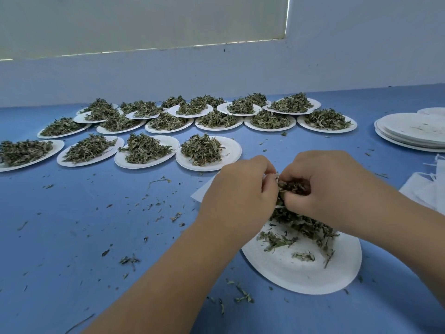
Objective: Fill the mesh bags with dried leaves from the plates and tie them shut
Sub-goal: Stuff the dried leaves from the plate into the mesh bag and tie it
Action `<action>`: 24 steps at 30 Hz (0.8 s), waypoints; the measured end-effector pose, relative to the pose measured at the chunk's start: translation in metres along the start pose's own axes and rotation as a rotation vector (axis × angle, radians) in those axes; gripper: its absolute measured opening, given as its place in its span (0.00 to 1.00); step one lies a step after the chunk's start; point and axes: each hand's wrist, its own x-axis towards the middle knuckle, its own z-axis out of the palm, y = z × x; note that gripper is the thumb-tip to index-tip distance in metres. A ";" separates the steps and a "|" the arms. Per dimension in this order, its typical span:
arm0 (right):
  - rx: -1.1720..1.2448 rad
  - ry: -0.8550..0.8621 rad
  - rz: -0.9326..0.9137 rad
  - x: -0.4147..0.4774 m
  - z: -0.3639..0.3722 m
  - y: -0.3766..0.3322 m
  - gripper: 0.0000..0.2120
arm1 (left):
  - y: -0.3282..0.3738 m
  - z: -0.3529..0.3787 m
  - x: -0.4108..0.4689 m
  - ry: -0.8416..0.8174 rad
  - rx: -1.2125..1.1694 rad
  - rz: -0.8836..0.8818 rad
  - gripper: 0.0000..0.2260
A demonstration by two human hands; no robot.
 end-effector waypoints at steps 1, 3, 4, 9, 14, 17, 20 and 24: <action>-0.023 -0.002 -0.007 0.000 0.000 -0.001 0.13 | 0.000 0.000 0.000 -0.005 -0.004 -0.004 0.05; -0.051 -0.008 -0.022 0.000 0.002 -0.002 0.11 | 0.000 0.001 0.000 -0.012 -0.010 -0.012 0.05; -0.055 -0.007 -0.030 0.000 0.002 -0.002 0.11 | 0.000 0.001 0.000 -0.014 -0.014 -0.015 0.05; 0.020 0.067 -0.016 -0.001 0.006 0.000 0.07 | -0.002 0.003 0.001 -0.009 -0.038 -0.057 0.06; 0.190 0.109 0.046 -0.003 0.007 -0.002 0.08 | -0.003 0.005 0.001 0.001 -0.069 -0.093 0.06; 0.283 0.165 0.047 -0.004 0.007 -0.003 0.09 | -0.005 0.006 0.001 0.015 -0.091 -0.105 0.06; 0.255 0.191 0.019 -0.003 0.011 -0.006 0.10 | -0.005 0.006 0.001 0.015 -0.128 -0.130 0.06; 0.246 0.192 -0.004 -0.003 0.014 -0.007 0.11 | -0.006 0.007 0.002 0.002 -0.136 -0.141 0.06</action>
